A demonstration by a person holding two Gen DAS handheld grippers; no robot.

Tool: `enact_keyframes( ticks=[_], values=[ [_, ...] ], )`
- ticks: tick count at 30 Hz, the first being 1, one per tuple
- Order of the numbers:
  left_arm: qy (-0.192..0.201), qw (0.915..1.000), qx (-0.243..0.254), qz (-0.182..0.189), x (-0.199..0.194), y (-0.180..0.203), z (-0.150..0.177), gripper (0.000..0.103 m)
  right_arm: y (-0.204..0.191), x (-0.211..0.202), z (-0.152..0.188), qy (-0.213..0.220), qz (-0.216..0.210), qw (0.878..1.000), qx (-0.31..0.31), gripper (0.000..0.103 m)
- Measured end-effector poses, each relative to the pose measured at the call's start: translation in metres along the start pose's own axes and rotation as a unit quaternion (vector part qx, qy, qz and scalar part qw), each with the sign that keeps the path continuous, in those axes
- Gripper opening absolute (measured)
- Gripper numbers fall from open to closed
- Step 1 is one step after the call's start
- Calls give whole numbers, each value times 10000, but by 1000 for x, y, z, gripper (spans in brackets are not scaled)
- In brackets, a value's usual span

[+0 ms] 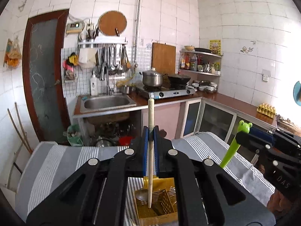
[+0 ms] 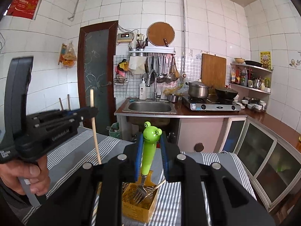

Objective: Organize utensils
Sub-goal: 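Lower the fork into the yellow holder with the right tool while the left tool inserts the chopstick, then open both tools and withdraw them from the holder over the chopsticks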

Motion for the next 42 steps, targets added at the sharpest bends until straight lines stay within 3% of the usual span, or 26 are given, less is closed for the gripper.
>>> enact_keyframes(
  ticks=[5, 8, 10, 18, 22, 25, 29, 32, 35, 37, 42],
  values=[
    [-164, 9997, -195, 3, 22, -15, 16, 4, -4, 23, 11, -174, 15, 9998, -12, 19],
    [-461, 9984, -308, 100, 34, -20, 34, 5, -9, 46, 25, -587, -106, 9982, -50, 20],
    [-590, 9975, -392, 30, 37, -27, 45, 28, -6, 54, 31, -669, -47, 9977, -27, 38],
    [-517, 9969, -323, -502, -17, -59, 56, 41, 41, 14, 35, -301, 293, 9987, 289, 40],
    [-571, 9947, -417, -742, -52, -75, 88, 43, 60, -7, 76, -593, 349, 9969, 370, 40],
    [-736, 9919, -508, -901, -74, -82, 133, 43, 66, -21, 130, -1032, 365, 9932, 399, 40],
    [-1013, 9891, -910, -557, -98, -77, 198, 48, 67, -40, 200, -1621, 352, 9844, 580, 40],
    [-1184, 9850, -1088, -618, -119, -70, 241, 49, 66, -58, 238, -1765, 311, 9810, 749, 41],
    [-1479, 9822, -881, -756, -132, -60, 273, 49, 73, -70, 275, -1806, 614, 9785, 781, 47],
    [-1585, 9810, -641, -919, -139, -55, 285, 49, 77, -69, 289, -2008, 717, 9737, 802, 47],
    [-1573, 9808, -738, -881, -145, -54, 291, 54, 69, -69, 285, -2114, 691, 9726, 679, 47]
  ],
)
Point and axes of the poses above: each gripper's, at about its wrist camera, not at the fingertips, and x roughly the way its jaws point, y to its right, z to its underside, the point moved 6 cm from there along x, roughly the way its jaws point, and after that the axes turned 10 degrees about z, right-handed, at the moved point
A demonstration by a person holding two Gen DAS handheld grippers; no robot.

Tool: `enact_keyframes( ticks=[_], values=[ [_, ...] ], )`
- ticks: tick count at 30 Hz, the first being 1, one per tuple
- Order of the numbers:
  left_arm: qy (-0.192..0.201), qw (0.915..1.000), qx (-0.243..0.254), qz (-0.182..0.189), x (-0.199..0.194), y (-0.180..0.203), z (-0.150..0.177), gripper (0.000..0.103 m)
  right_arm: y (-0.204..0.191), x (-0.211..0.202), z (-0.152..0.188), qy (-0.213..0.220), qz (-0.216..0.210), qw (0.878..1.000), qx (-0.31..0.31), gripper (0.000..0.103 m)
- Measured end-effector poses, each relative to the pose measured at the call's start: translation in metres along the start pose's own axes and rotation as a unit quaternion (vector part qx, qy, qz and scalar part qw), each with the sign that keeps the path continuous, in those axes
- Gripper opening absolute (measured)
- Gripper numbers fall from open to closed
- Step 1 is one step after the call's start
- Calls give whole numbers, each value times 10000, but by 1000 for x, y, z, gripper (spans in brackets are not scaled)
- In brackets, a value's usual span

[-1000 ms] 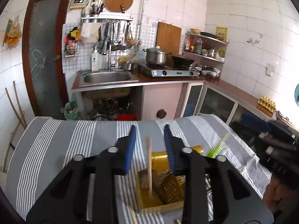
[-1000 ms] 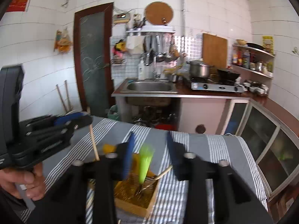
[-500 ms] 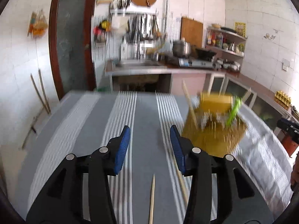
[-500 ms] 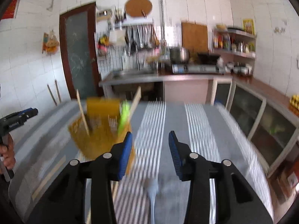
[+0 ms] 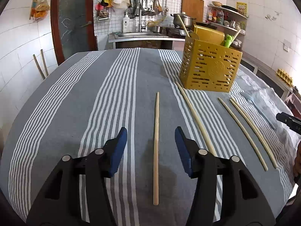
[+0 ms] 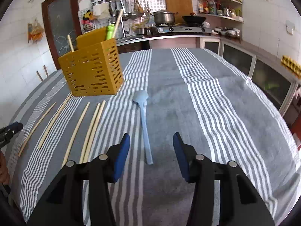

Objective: Organize utensils
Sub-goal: 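Open both tools and withdraw them from the holder over the chopsticks, then grasp a wooden chopstick with the left tool while the right tool grasps another chopstick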

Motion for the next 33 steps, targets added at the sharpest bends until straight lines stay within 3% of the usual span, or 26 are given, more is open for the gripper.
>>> enact_keyframes(
  ticks=[3, 8, 15, 18, 21, 26, 33],
  values=[
    [47, 9999, -58, -78, 2, -2, -8, 60, -13, -3, -10, 40, -75, 9999, -55, 47],
    [-138, 9997, 57, -190, 19, -6, -21, 60, -40, 5, -15, -131, -186, 9993, -290, 47],
    [-536, 9984, 156, 77, 52, -7, -35, 60, -83, 35, -24, -477, -241, 9954, -799, 46],
    [-677, 9975, 187, 61, 63, -6, -38, 60, -94, 53, -25, -724, -248, 9937, -823, 42],
    [-849, 9962, 178, 89, 72, -8, -38, 60, -102, 66, -23, -935, -266, 9907, -952, 24],
    [-950, 9953, 127, 107, 79, -10, -43, 60, -112, 75, -24, -1170, -480, 9871, -986, 24],
    [-1090, 9939, 117, 148, 90, -10, -46, 59, -120, 84, -23, -1289, -346, 9850, -1092, 23]
  ],
)
Point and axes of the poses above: each gripper's, at about its wrist camera, not at the fingertips, and x roughly the way its jaws point, y to its right, z to its underside, the point moved 6 cm from there along x, roughly the way its jaws point, and after that the axes turned 10 degrees about z, right-handed, at the moved point
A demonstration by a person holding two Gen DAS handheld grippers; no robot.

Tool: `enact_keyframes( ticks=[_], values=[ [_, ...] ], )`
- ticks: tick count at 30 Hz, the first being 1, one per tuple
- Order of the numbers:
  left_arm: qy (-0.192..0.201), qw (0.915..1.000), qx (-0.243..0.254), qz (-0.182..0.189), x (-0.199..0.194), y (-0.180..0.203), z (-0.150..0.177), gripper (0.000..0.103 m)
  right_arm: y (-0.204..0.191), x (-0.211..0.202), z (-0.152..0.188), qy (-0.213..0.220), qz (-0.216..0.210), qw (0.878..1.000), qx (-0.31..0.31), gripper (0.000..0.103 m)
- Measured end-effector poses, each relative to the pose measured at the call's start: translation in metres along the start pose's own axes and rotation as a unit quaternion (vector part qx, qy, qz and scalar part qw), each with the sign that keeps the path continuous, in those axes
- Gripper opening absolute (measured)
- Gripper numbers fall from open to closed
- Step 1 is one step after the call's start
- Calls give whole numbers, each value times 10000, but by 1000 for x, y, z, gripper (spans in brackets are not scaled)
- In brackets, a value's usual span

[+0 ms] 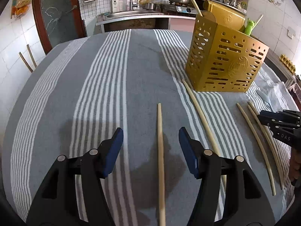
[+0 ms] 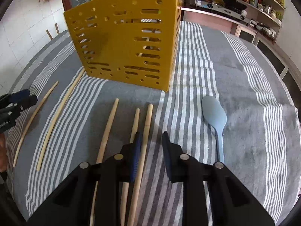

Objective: Organize utensils
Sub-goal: 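Grasp a wooden chopstick with the left tool while the right tool grasps another chopstick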

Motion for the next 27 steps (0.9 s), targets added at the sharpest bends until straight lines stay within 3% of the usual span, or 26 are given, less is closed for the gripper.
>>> enact_keyframes(
  ticks=[2, 5, 7, 11, 12, 18, 21, 27],
  values=[
    [-45, 9999, -56, 103, 5, 2, -1, 59, -3, 3, 1, -30, 44, 10000, -82, 23],
    [-195, 9993, -132, 283, 15, 5, 0, 45, -9, 3, 4, 17, 119, 9996, -247, 22],
    [-392, 9992, 6, 114, 26, 8, 3, 24, -8, 3, 5, -20, 43, 9998, -195, 19],
    [-574, 9981, 147, -196, 38, 9, 0, 12, -5, 5, 3, -64, 24, 9997, -217, 11],
    [-624, 9977, 151, -224, 41, 9, -4, 4, -6, 4, 3, -64, 24, 9997, -229, 10],
    [-567, 9983, 107, -99, 34, 11, -9, 4, 6, -5, -3, 75, -252, 9996, 38, 6],
    [-249, 9996, 5, 100, 17, 13, -16, 4, 14, -22, -10, 366, -332, 9986, 178, 6],
    [265, 9996, -40, 115, -22, 21, -35, 4, 28, -57, -21, 868, -477, 9944, 371, 6]
  ],
)
Point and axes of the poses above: each gripper's, at about its wrist camera, not at the fingertips, and x roughly the way its jaws point, y to its right, z to its underside, the point moved 6 cm from there along x, roughly the way its jaws point, and after that the axes turned 10 degrees about z, right-handed, at the moved point
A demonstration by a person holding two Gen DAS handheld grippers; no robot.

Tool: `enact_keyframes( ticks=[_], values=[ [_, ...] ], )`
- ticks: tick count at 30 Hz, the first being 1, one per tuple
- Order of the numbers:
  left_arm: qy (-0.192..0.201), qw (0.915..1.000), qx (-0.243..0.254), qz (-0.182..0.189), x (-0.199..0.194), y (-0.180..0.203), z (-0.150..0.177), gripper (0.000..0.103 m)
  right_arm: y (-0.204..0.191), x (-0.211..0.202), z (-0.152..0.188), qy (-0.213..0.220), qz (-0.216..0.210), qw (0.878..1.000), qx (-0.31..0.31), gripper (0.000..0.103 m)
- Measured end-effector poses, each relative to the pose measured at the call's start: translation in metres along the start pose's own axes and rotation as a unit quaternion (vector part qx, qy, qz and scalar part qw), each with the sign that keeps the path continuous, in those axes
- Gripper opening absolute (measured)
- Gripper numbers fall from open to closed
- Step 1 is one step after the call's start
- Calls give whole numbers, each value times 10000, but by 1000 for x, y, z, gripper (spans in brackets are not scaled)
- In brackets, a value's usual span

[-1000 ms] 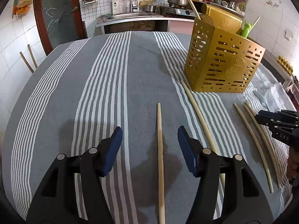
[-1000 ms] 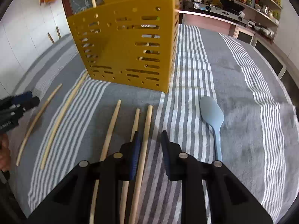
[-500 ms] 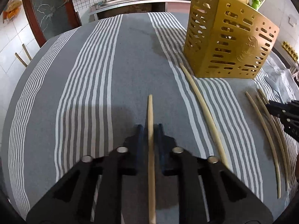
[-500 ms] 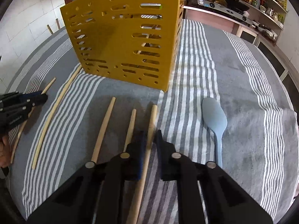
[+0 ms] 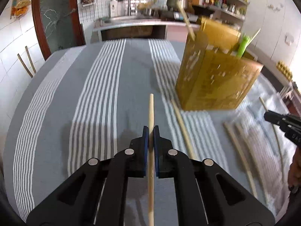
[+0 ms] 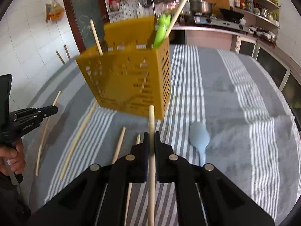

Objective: Organize utensils
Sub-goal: 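Grasp a wooden chopstick with the left tool while the right tool grasps another chopstick, then lower both chopsticks into the yellow holder with the left and right tools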

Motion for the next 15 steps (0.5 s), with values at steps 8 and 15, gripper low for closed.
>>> enact_keyframes(
  ticks=[8, 15],
  values=[
    [423, 9988, 235, 72, -32, 25, -14, 4, 11, -37, -17, 577, -234, 9979, 196, 6],
    [638, 9974, 295, 131, -46, 35, -22, 4, 18, -49, -22, 849, -214, 9959, 230, 6]
  ],
)
Point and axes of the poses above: each gripper's, at about its wrist camera, not at the fingertips, and x roughly the way its jaws point, y to its right, z to its underside, the point moved 6 cm from there along x, roughly the way its jaws point, and after that the axes turned 10 degrees about z, right-handed, at the moved point
